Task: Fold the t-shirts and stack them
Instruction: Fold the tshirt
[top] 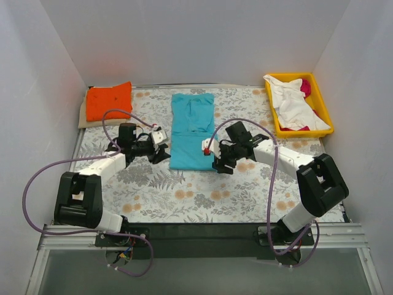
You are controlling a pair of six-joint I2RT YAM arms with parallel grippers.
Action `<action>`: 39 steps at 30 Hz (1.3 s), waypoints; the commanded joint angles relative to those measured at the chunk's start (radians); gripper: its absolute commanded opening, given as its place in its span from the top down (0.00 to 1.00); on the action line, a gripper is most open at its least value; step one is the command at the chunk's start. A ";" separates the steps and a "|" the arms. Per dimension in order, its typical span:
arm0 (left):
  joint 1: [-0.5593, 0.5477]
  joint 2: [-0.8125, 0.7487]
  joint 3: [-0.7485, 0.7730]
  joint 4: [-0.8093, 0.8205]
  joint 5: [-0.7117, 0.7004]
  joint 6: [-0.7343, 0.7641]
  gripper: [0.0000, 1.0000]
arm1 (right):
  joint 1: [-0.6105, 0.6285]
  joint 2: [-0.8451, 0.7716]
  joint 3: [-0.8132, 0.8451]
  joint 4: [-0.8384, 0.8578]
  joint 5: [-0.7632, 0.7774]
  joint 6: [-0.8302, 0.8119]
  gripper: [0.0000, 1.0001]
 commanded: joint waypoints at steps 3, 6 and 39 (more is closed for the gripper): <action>-0.056 -0.016 -0.111 0.043 -0.031 0.263 0.54 | 0.107 -0.019 -0.100 0.178 0.160 -0.105 0.43; -0.074 -0.011 -0.142 0.093 -0.047 0.306 0.53 | 0.134 -0.007 -0.117 0.226 0.194 -0.118 0.44; -0.227 -0.364 -0.237 -0.289 -0.028 0.360 1.00 | 0.238 -0.200 -0.151 0.025 0.177 -0.024 0.99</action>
